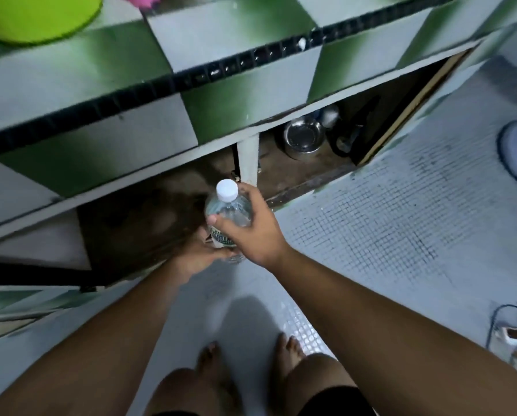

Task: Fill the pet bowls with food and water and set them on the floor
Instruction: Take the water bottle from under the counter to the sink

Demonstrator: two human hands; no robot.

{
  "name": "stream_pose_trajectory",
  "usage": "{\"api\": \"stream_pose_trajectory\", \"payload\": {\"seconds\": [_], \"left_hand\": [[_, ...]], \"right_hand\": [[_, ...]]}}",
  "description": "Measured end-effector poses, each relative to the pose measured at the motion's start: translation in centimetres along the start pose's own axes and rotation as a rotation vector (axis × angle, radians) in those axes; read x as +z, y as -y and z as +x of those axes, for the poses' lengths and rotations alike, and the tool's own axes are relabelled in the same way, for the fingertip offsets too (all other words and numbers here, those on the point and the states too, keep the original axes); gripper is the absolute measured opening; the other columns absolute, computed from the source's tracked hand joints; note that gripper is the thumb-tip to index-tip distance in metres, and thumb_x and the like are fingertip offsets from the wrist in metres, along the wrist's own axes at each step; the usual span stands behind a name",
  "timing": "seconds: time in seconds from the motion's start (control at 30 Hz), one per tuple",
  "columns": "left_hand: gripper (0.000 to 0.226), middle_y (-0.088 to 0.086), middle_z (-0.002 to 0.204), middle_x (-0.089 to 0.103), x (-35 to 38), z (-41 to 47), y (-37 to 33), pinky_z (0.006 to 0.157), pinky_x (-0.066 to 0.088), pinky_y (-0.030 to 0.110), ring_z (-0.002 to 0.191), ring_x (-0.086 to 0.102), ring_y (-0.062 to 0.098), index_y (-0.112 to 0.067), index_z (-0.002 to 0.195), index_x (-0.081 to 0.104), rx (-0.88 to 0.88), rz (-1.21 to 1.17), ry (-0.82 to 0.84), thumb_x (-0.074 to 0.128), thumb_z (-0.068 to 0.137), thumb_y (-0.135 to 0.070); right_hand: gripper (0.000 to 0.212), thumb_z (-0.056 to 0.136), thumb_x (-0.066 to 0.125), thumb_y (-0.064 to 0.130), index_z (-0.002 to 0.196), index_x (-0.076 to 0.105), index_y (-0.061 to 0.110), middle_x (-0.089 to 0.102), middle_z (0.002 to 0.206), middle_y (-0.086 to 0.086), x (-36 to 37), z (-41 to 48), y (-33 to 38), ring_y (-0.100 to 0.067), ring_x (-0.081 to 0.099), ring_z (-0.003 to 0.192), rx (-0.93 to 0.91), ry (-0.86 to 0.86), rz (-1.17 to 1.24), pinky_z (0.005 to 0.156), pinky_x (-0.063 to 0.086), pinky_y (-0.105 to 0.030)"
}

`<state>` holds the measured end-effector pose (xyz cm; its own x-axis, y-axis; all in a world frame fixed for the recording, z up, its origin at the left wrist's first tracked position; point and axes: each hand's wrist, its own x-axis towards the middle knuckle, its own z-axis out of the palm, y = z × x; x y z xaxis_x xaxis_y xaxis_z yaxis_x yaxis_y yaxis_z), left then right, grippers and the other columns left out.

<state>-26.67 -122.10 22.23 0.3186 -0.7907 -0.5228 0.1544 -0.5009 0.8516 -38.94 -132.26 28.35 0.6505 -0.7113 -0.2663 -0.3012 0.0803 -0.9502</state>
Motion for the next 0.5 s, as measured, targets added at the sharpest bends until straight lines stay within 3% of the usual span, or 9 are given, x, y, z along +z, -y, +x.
{"api": "stream_pose_trajectory", "payload": {"seconds": [0.1, 0.2, 0.33, 0.5], "left_hand": [[0.085, 0.007, 0.137, 0.065, 1.9, -3.3, -4.4, 0.106, 0.052, 0.038, 0.119, 0.066, 0.006, -0.017, 0.138, 0.051, 0.026, 0.021, 0.043, 0.086, 0.068, 0.015], [0.095, 0.010, 0.139, 0.064, 3.4, -5.7, -8.9, 0.109, 0.050, 0.044, 0.131, 0.061, 0.025, -0.012, 0.145, 0.049, 0.070, 0.057, 0.103, 0.092, 0.061, 0.000], [0.091, 0.006, 0.134, 0.068, 5.9, -8.1, -16.2, 0.110, 0.048, 0.055, 0.128, 0.063, 0.027, -0.023, 0.144, 0.052, 0.105, 0.102, 0.167, 0.097, 0.065, -0.012], [0.081, -0.003, 0.127, 0.073, 9.8, -9.8, -26.3, 0.105, 0.052, 0.036, 0.121, 0.067, 0.015, -0.016, 0.140, 0.055, 0.221, 0.203, 0.194, 0.094, 0.069, -0.014]], "right_hand": [[0.078, 0.066, 0.082, 0.058, 0.132, 0.045, 0.039, 0.059, 0.129, 0.008, -2.3, -3.5, 4.4, -0.011, 0.059, 0.119, -0.003, -0.054, -0.009, 0.102, 0.051, -0.042], [0.078, 0.065, 0.081, 0.061, 0.131, 0.045, 0.041, 0.059, 0.129, 0.008, -4.9, -6.2, 9.0, -0.010, 0.059, 0.119, -0.016, -0.118, -0.009, 0.102, 0.050, -0.041], [0.077, 0.064, 0.079, 0.066, 0.130, 0.045, 0.046, 0.058, 0.131, 0.009, -9.7, -8.6, 15.5, -0.008, 0.059, 0.119, -0.037, -0.205, -0.013, 0.102, 0.051, -0.039], [0.074, 0.065, 0.078, 0.066, 0.129, 0.046, 0.044, 0.057, 0.133, 0.011, -15.7, -10.1, 23.4, -0.006, 0.056, 0.120, -0.099, -0.304, -0.017, 0.106, 0.048, -0.035]]}}
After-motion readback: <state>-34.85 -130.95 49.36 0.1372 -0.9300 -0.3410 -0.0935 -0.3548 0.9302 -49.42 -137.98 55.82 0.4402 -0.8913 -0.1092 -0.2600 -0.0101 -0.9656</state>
